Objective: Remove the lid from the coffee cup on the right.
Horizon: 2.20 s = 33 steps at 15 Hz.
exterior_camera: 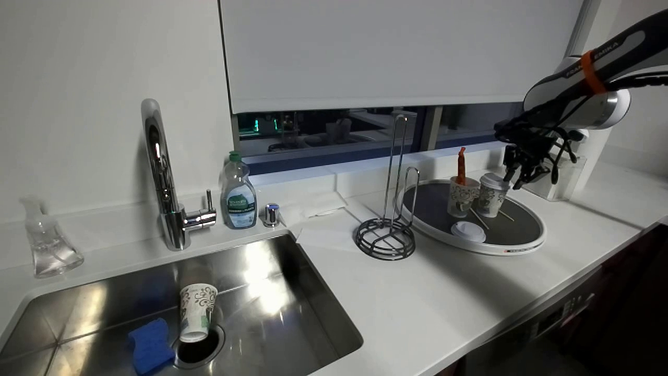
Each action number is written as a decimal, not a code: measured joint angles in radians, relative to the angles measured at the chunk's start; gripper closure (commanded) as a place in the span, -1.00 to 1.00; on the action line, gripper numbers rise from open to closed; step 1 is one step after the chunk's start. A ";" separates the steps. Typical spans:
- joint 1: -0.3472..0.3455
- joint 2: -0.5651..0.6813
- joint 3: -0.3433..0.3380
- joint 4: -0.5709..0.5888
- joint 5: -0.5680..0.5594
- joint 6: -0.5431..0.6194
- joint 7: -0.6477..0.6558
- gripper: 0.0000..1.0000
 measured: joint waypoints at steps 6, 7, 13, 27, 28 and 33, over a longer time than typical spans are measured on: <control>0.014 0.000 0.002 0.005 0.000 0.000 0.001 0.29; 0.015 0.000 0.002 0.005 0.000 0.000 0.002 0.29; 0.015 0.008 -0.003 0.010 0.000 0.000 0.009 0.40; 0.014 -0.006 -0.016 0.033 0.000 0.001 0.023 0.95; 0.013 -0.017 -0.020 0.031 0.000 0.001 0.023 0.95; -0.011 -0.070 -0.090 -0.042 -0.020 0.001 0.098 0.95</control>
